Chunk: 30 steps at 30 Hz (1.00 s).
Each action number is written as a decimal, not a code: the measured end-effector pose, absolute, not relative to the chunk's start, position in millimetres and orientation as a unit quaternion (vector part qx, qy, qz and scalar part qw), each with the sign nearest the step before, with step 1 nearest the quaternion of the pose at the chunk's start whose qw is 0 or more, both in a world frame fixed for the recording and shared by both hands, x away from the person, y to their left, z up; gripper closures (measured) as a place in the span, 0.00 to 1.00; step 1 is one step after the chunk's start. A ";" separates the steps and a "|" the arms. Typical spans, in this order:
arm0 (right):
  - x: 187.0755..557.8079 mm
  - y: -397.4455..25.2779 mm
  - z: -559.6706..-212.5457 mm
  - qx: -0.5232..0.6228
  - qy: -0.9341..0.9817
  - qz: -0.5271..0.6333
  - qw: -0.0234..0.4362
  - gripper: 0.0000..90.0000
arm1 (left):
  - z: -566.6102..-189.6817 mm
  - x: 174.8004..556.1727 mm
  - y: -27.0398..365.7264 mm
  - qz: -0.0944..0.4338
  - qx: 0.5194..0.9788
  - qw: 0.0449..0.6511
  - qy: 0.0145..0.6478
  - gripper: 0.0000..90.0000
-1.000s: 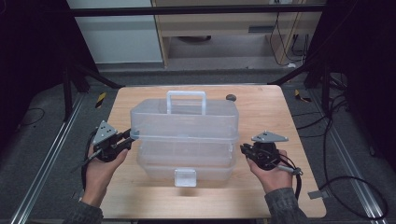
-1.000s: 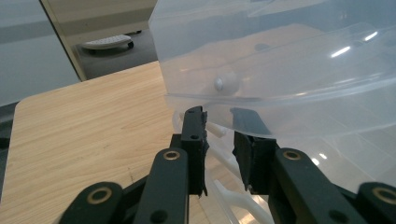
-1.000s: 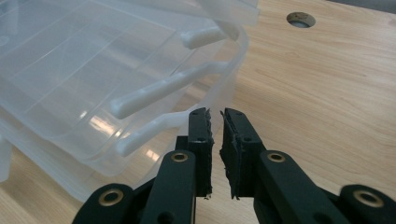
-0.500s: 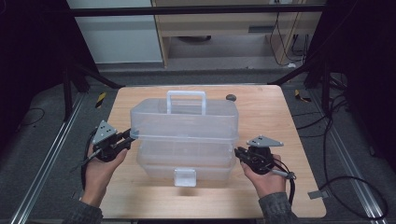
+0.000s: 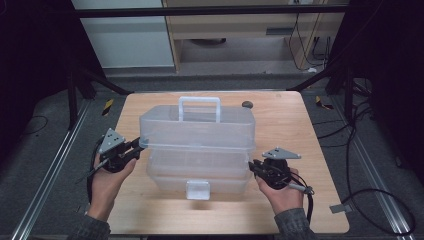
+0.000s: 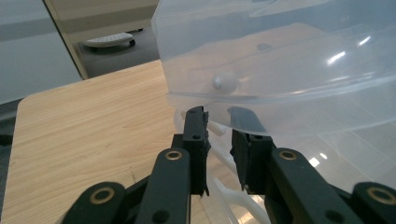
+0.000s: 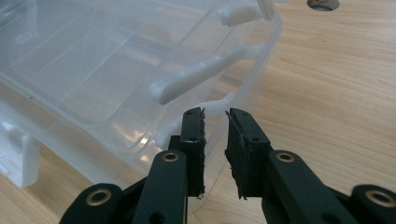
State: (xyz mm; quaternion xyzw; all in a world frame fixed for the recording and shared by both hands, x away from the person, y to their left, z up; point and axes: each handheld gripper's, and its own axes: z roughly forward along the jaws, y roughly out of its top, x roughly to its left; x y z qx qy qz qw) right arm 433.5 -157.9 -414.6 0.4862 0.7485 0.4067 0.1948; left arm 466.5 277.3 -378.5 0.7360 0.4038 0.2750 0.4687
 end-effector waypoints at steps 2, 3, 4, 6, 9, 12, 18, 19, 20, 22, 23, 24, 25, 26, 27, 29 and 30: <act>434.3 -155.8 -416.7 0.487 0.751 0.402 0.194 0.83 | -378.3 466.8 277.4 0.275 0.735 0.469 0.404 0.84; 434.8 -154.7 -418.2 0.488 0.750 0.403 0.192 0.84 | -378.3 466.8 277.4 0.275 0.735 0.469 0.404 0.84; 435.0 -154.5 -418.8 0.488 0.749 0.404 0.193 0.84 | -378.3 466.8 277.5 0.275 0.735 0.470 0.404 0.84; 434.9 -154.3 -419.1 0.491 0.747 0.405 0.192 0.84 | -378.2 467.0 277.7 0.275 0.735 0.470 0.404 0.84; 434.5 -153.7 -418.6 0.492 0.747 0.404 0.190 0.85 | -377.4 467.5 277.8 0.276 0.734 0.470 0.405 0.84; 435.1 -154.4 -418.6 0.488 0.750 0.403 0.192 0.85 | -377.0 468.1 277.4 0.276 0.730 0.472 0.409 0.84; 436.4 -156.3 -418.6 0.484 0.753 0.403 0.190 0.85 | -376.0 470.4 276.3 0.275 0.726 0.476 0.413 0.85; 436.9 -156.9 -418.5 0.485 0.752 0.403 0.189 0.85 | -376.0 470.8 275.5 0.276 0.726 0.476 0.413 0.85; 437.5 -157.3 -418.5 0.485 0.752 0.403 0.190 0.85 | -375.9 471.2 275.0 0.277 0.726 0.475 0.412 0.85; 438.4 -158.0 -418.2 0.484 0.754 0.402 0.189 0.85 | -375.8 472.6 273.3 0.278 0.724 0.475 0.415 0.85; 439.0 -158.6 -418.2 0.482 0.755 0.402 0.191 0.85 | -375.6 473.3 272.8 0.278 0.723 0.476 0.416 0.85; 439.3 -158.9 -418.2 0.482 0.755 0.402 0.190 0.85 | -375.4 474.0 272.7 0.278 0.724 0.475 0.416 0.85; 439.5 -159.2 -418.1 0.483 0.755 0.402 0.188 0.85 | -375.2 474.9 272.6 0.277 0.724 0.475 0.417 0.85; 440.0 -159.7 -417.9 0.481 0.756 0.403 0.188 0.85 | -374.9 476.1 272.2 0.276 0.723 0.476 0.418 0.85; 440.4 -160.0 -417.4 0.480 0.757 0.402 0.187 0.85 | -374.7 476.8 271.7 0.276 0.723 0.475 0.418 0.85; 441.0 -160.1 -417.3 0.479 0.758 0.401 0.187 0.85 | -374.9 478.4 270.4 0.278 0.723 0.474 0.418 0.85; 441.1 -160.3 -417.1 0.479 0.758 0.400 0.188 0.85 | -375.1 479.1 269.8 0.277 0.723 0.474 0.418 0.84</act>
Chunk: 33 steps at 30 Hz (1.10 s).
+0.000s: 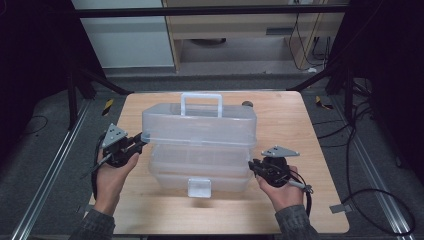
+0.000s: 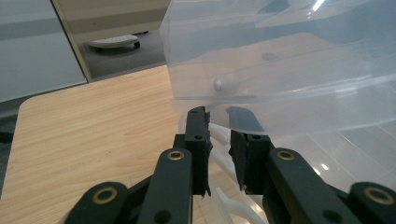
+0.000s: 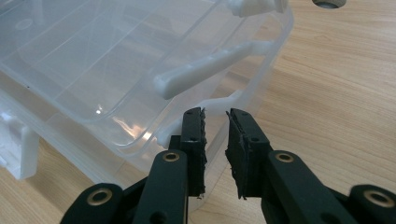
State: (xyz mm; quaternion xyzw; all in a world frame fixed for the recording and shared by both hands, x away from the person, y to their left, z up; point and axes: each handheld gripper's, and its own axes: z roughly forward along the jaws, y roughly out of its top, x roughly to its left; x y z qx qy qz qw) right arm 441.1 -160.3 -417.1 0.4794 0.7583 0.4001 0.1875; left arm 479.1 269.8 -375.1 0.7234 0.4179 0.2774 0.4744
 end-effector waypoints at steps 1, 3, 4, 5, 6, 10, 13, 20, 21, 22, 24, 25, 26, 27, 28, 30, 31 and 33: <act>441.2 -160.3 -417.1 0.479 0.758 0.400 0.188 0.85 | -375.3 480.1 269.0 0.280 0.724 0.473 0.418 0.83; 441.4 -160.5 -417.1 0.478 0.759 0.400 0.188 0.85 | -375.0 482.6 268.0 0.280 0.722 0.476 0.416 0.82; 441.4 -160.7 -417.1 0.478 0.759 0.401 0.186 0.85 | -374.5 483.2 267.6 0.284 0.723 0.472 0.417 0.81; 441.4 -160.7 -417.0 0.478 0.759 0.401 0.185 0.85 | -374.6 484.3 266.7 0.284 0.722 0.475 0.415 0.81; 441.4 -160.7 -416.7 0.476 0.760 0.400 0.187 0.85 | -374.5 484.8 266.5 0.287 0.721 0.475 0.415 0.80; 441.3 -160.6 -416.3 0.476 0.761 0.400 0.186 0.85 | -375.3 486.6 265.8 0.295 0.718 0.475 0.415 0.82; 441.5 -161.0 -416.4 0.476 0.761 0.400 0.186 0.85 | -374.8 486.4 265.5 0.297 0.717 0.473 0.417 0.84; 443.8 -163.4 -415.6 0.477 0.762 0.397 0.183 0.85 | -371.6 484.2 262.4 0.299 0.719 0.465 0.421 0.85; 444.6 -164.2 -415.4 0.475 0.764 0.396 0.184 0.85 | -370.7 483.7 261.7 0.300 0.721 0.462 0.421 0.85; 445.4 -164.9 -415.2 0.475 0.765 0.395 0.183 0.85 | -369.5 483.2 260.6 0.302 0.723 0.458 0.420 0.85; 446.5 -165.9 -414.6 0.475 0.766 0.393 0.183 0.86 | -367.7 482.8 259.4 0.303 0.725 0.454 0.420 0.85; 447.0 -166.4 -414.4 0.474 0.767 0.391 0.183 0.86 | -366.6 482.7 258.8 0.303 0.725 0.453 0.421 0.85; 447.4 -166.8 -414.0 0.474 0.768 0.390 0.182 0.86 | -365.6 482.9 258.7 0.304 0.727 0.451 0.419 0.85; 447.4 -166.9 -413.8 0.474 0.769 0.389 0.182 0.86 | -364.8 483.2 258.3 0.305 0.727 0.450 0.419 0.85; 447.6 -166.8 -413.7 0.474 0.769 0.389 0.181 0.86 | -364.0 483.7 258.1 0.303 0.727 0.450 0.421 0.85; 448.4 -167.3 -413.5 0.473 0.770 0.388 0.181 0.86 | -363.0 484.8 258.5 0.301 0.727 0.450 0.422 0.85; 448.4 -167.4 -413.5 0.473 0.771 0.387 0.181 0.86 | -362.2 485.6 258.4 0.300 0.728 0.450 0.422 0.85; 448.9 -167.9 -413.3 0.472 0.771 0.388 0.178 0.86 | -360.8 487.3 258.6 0.298 0.727 0.451 0.423 0.85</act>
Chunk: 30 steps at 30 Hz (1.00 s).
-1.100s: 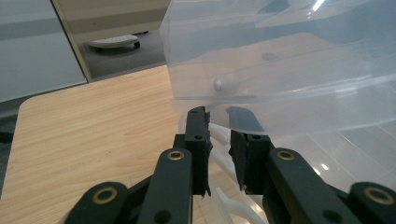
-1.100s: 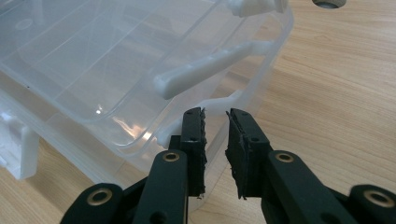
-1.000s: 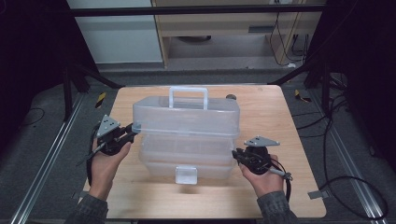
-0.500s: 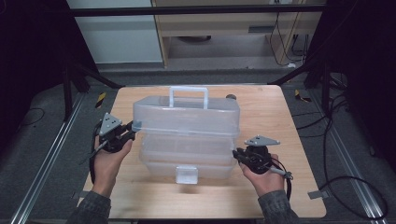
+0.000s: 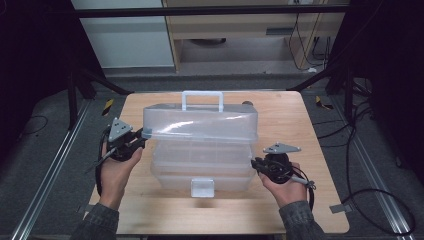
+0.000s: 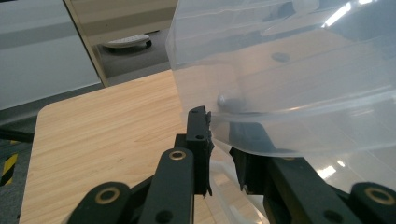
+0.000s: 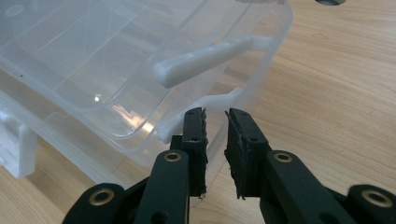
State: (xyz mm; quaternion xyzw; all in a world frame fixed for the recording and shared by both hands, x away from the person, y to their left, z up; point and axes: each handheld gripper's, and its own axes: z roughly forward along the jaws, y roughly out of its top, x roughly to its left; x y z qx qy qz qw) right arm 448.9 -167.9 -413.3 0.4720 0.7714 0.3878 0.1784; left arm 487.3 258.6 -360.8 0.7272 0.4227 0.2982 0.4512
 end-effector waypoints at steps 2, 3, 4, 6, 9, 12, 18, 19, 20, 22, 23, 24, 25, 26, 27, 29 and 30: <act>449.0 -168.3 -413.1 0.475 0.771 0.387 0.176 0.86 | -360.1 489.0 258.5 0.297 0.727 0.453 0.423 0.85; 449.1 -168.4 -413.0 0.476 0.770 0.387 0.175 0.86 | -359.7 490.4 258.6 0.295 0.726 0.454 0.424 0.85; 449.2 -168.3 -413.0 0.476 0.770 0.387 0.175 0.86 | -359.5 491.4 258.6 0.294 0.727 0.454 0.424 0.85; 449.1 -168.2 -413.1 0.476 0.770 0.387 0.177 0.86 | -359.2 493.2 258.4 0.292 0.727 0.455 0.424 0.85; 449.0 -168.3 -413.2 0.477 0.769 0.387 0.177 0.86 | -359.1 495.5 258.4 0.290 0.727 0.456 0.424 0.85; 449.2 -168.1 -413.1 0.478 0.768 0.387 0.177 0.86 | -358.8 498.0 258.9 0.285 0.725 0.459 0.427 0.85; 449.4 -167.1 -413.2 0.482 0.765 0.388 0.176 0.84 | -359.0 500.9 257.3 0.282 0.723 0.461 0.431 0.85; 449.2 -166.9 -413.1 0.485 0.763 0.388 0.177 0.82 | -358.6 501.1 257.3 0.282 0.723 0.461 0.431 0.85; 449.3 -167.2 -413.1 0.487 0.762 0.386 0.182 0.79 | -358.4 501.0 256.9 0.283 0.724 0.459 0.430 0.85; 448.6 -167.2 -412.7 0.490 0.760 0.384 0.187 0.77 | -358.0 500.8 256.2 0.286 0.725 0.456 0.429 0.85; 448.3 -167.1 -412.8 0.490 0.760 0.384 0.187 0.77 | -357.7 500.7 256.3 0.285 0.725 0.456 0.430 0.85; 447.9 -167.1 -412.6 0.494 0.759 0.384 0.184 0.77 | -357.6 500.6 256.3 0.286 0.725 0.456 0.430 0.85; 447.4 -166.9 -412.2 0.498 0.757 0.383 0.180 0.76 | -357.5 500.5 256.3 0.286 0.726 0.455 0.430 0.85; 447.2 -166.5 -412.0 0.503 0.754 0.382 0.179 0.75 | -357.4 500.0 256.0 0.288 0.726 0.454 0.429 0.85; 447.3 -166.4 -412.4 0.507 0.752 0.382 0.178 0.75 | -357.3 499.6 255.7 0.290 0.726 0.453 0.428 0.86; 447.7 -166.2 -412.9 0.510 0.751 0.382 0.176 0.76 | -357.2 497.8 255.0 0.294 0.726 0.451 0.428 0.86; 448.2 -166.4 -413.0 0.511 0.750 0.383 0.173 0.77 | -357.1 496.7 254.8 0.295 0.727 0.449 0.428 0.86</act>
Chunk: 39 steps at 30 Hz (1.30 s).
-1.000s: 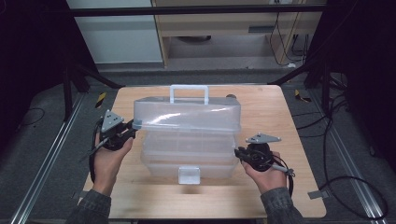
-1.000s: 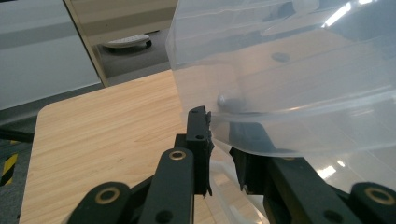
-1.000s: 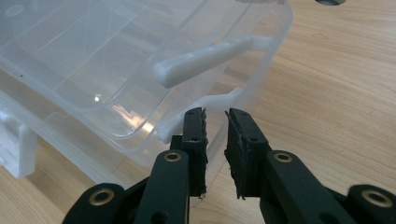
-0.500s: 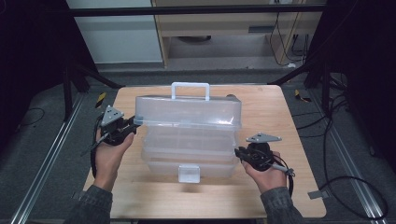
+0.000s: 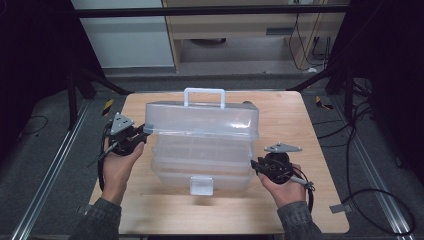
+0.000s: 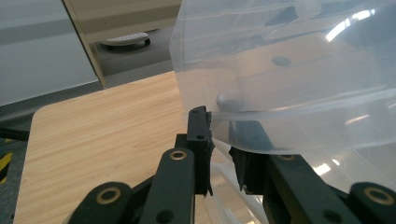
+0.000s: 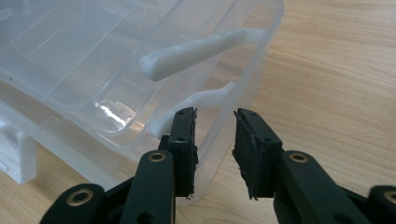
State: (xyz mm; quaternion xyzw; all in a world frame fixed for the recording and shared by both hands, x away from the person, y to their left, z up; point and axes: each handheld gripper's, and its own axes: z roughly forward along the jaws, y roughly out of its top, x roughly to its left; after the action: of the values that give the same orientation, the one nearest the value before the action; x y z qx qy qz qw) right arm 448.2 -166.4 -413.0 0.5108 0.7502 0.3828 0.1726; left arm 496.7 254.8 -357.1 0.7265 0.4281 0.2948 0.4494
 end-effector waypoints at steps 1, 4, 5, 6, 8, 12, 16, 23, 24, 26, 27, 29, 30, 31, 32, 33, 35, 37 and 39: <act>448.5 -166.2 -413.2 0.510 0.751 0.385 0.169 0.80 | -357.1 495.3 254.9 0.296 0.725 0.450 0.429 0.86; 448.9 -165.6 -413.6 0.507 0.752 0.387 0.166 0.84 | -357.1 489.9 255.7 0.301 0.725 0.448 0.428 0.86; 449.2 -165.4 -413.5 0.506 0.754 0.386 0.166 0.85 | -357.1 488.4 256.0 0.302 0.725 0.448 0.427 0.86; 449.6 -165.6 -413.3 0.505 0.754 0.385 0.166 0.85 | -356.9 485.6 256.6 0.303 0.724 0.448 0.428 0.86; 450.2 -165.2 -412.7 0.502 0.757 0.383 0.166 0.86 | -356.4 481.0 257.2 0.306 0.722 0.448 0.428 0.86; 450.5 -164.5 -412.6 0.500 0.759 0.381 0.169 0.86 | -356.2 480.3 258.0 0.307 0.721 0.451 0.427 0.85; 449.7 -164.7 -413.1 0.496 0.760 0.382 0.173 0.86 | -354.2 484.0 258.9 0.299 0.719 0.456 0.430 0.84; 450.0 -164.7 -413.0 0.495 0.761 0.381 0.173 0.86 | -352.2 490.5 261.4 0.285 0.710 0.473 0.437 0.83; 450.1 -164.8 -413.0 0.494 0.762 0.381 0.174 0.86 | -351.6 491.5 261.8 0.283 0.710 0.473 0.438 0.83; 450.0 -164.6 -413.0 0.494 0.762 0.381 0.173 0.86 | -350.7 492.5 261.9 0.279 0.709 0.474 0.440 0.83; 449.9 -164.6 -413.0 0.494 0.762 0.381 0.173 0.86 | -350.3 492.9 262.1 0.278 0.710 0.474 0.440 0.83; 449.9 -164.5 -413.0 0.494 0.762 0.381 0.173 0.86 | -349.1 494.1 262.2 0.274 0.709 0.475 0.443 0.83; 449.8 -164.4 -412.9 0.494 0.762 0.381 0.173 0.86 | -348.4 494.8 262.4 0.273 0.710 0.474 0.443 0.82; 449.9 -164.5 -413.0 0.493 0.762 0.381 0.174 0.86 | -347.7 495.7 262.5 0.270 0.710 0.475 0.445 0.82; 449.9 -164.5 -413.0 0.493 0.762 0.381 0.174 0.86 | -347.1 496.7 262.9 0.267 0.709 0.477 0.446 0.82; 450.1 -164.7 -413.0 0.493 0.763 0.381 0.174 0.86 | -346.4 497.6 263.3 0.265 0.708 0.478 0.447 0.82; 450.2 -164.5 -412.7 0.492 0.764 0.380 0.173 0.86 | -345.4 499.5 263.5 0.262 0.707 0.481 0.448 0.81; 450.1 -164.4 -412.7 0.492 0.764 0.380 0.173 0.86 | -344.4 500.8 263.6 0.262 0.709 0.480 0.446 0.81; 450.3 -164.5 -412.7 0.492 0.764 0.380 0.173 0.86 | -343.0 502.4 264.0 0.260 0.709 0.481 0.446 0.81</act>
State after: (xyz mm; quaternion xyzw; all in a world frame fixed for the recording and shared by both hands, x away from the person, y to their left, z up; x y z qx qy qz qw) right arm 450.3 -164.5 -412.7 0.4916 0.7642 0.3800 0.1728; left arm 502.4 264.0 -343.0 0.7090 0.4456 0.2599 0.4809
